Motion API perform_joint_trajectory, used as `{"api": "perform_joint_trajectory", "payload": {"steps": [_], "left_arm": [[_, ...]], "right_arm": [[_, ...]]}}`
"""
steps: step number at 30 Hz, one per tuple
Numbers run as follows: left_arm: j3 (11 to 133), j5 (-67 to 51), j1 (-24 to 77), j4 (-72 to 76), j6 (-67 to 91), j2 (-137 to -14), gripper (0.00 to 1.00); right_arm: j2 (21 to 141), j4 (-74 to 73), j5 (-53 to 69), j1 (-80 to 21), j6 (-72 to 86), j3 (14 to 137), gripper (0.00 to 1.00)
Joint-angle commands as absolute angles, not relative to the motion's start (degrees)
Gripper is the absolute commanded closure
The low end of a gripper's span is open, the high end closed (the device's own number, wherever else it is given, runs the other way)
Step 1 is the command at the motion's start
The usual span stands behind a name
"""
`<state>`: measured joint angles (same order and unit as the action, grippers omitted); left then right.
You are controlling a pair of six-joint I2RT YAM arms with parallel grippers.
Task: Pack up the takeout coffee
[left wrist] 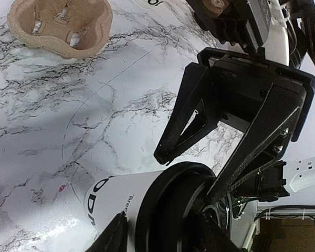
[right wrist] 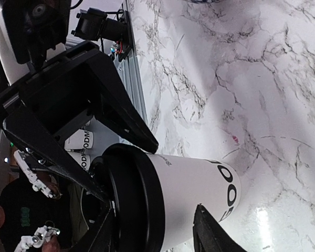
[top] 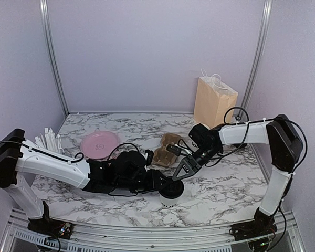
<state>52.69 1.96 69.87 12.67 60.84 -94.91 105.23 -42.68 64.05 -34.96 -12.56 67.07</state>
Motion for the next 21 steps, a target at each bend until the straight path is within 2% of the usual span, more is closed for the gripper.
{"api": "perform_joint_trajectory", "payload": {"steps": [1, 6, 11, 17, 21], "left_arm": [[50.73, -0.37, 72.71, -0.79, 58.76, -97.54, 0.49], [57.32, 3.17, 72.93, -1.63, 53.97, -94.24, 0.36], [59.57, 4.50, 72.95, -2.98, 54.56, -93.36, 0.25], [55.46, 8.35, 73.57, -6.64, 61.29, -87.80, 0.24], [51.10, 9.71, 74.78, -6.47, 66.61, -82.83, 0.29]], "right_arm": [[105.57, -45.58, 59.14, -34.94, -19.35, 69.27, 0.50], [100.69, -49.99, 65.23, -34.26, -24.61, 72.27, 0.42], [98.81, -52.38, 65.66, -33.88, -26.54, 71.87, 0.38], [98.88, -56.97, 63.54, -30.63, -30.18, 71.31, 0.38], [98.55, -57.73, 62.32, -26.24, -31.28, 68.55, 0.43]]}}
